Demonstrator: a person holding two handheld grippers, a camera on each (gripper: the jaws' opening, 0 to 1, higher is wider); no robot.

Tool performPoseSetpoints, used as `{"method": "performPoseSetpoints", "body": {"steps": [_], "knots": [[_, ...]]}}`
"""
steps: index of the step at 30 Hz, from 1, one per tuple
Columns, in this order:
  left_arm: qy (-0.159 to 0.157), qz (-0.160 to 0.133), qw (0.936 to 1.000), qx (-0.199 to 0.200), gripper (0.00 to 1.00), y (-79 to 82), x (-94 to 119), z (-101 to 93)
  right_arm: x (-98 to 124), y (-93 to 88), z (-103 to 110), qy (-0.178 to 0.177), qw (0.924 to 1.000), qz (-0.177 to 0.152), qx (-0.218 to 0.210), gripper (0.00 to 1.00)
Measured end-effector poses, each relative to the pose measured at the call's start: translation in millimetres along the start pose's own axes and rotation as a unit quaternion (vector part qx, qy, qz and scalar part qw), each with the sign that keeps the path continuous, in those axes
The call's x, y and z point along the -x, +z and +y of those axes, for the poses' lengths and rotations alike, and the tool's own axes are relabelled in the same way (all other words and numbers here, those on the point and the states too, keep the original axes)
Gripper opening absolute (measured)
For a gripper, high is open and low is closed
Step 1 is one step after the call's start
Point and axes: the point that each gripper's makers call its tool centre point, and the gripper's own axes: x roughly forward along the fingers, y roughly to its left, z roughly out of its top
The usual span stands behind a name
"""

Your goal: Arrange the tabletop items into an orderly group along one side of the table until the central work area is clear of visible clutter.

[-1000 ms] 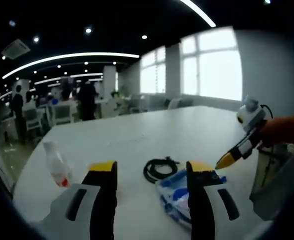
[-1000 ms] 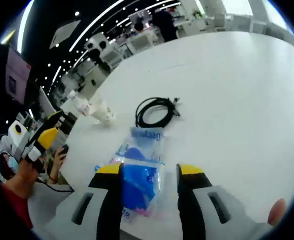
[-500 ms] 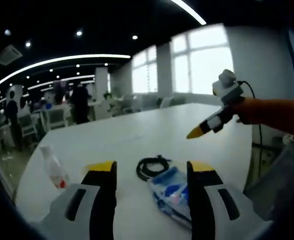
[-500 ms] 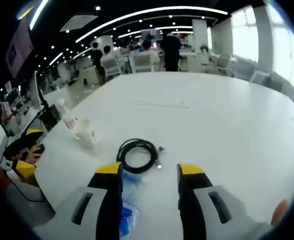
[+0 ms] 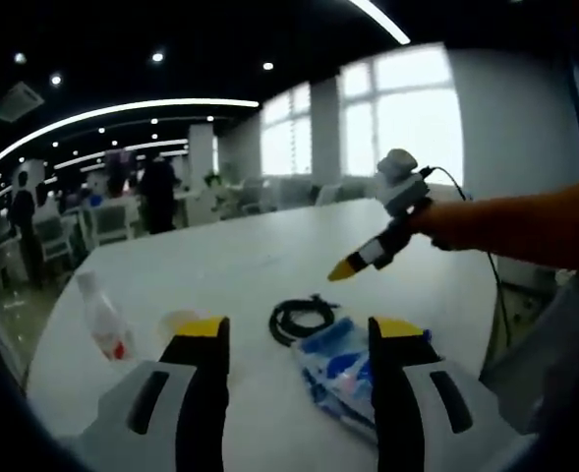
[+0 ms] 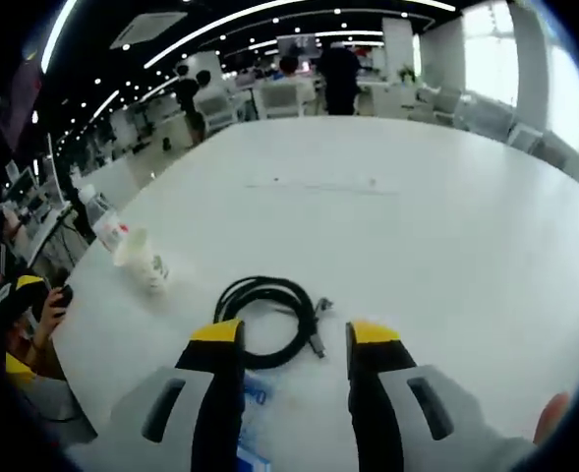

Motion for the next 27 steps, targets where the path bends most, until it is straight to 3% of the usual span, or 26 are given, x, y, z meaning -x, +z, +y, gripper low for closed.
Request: {"method": "performPoseSetpoints", "body": {"steps": [7,18,23,27], "knots": [[-0.003,0.008,0.9999,-0.007,0.53,3.6,-19.6,3.7,-27.6,-11.2,-5.6,-0.002,0.9995,0.03,0.001,0.39],[-0.018,0.032,0.9992,0.014,0.51,-1.0,-87.7,1.2,-45.3,-25.1,-14.0,0.002,0.9986,0.053,0.001,0.39],[-0.014,0.053,0.9984,0.016,0.48,-16.9,-127.1,2.9,-46.2,-23.0,-14.8,0.006,0.9989,0.047,-0.001,0.38],[0.005,0.088,0.9954,0.036,0.45,-43.9,-150.6,11.4,-47.4,-23.3,-13.6,0.009,0.999,0.045,-0.001,0.38]]}}
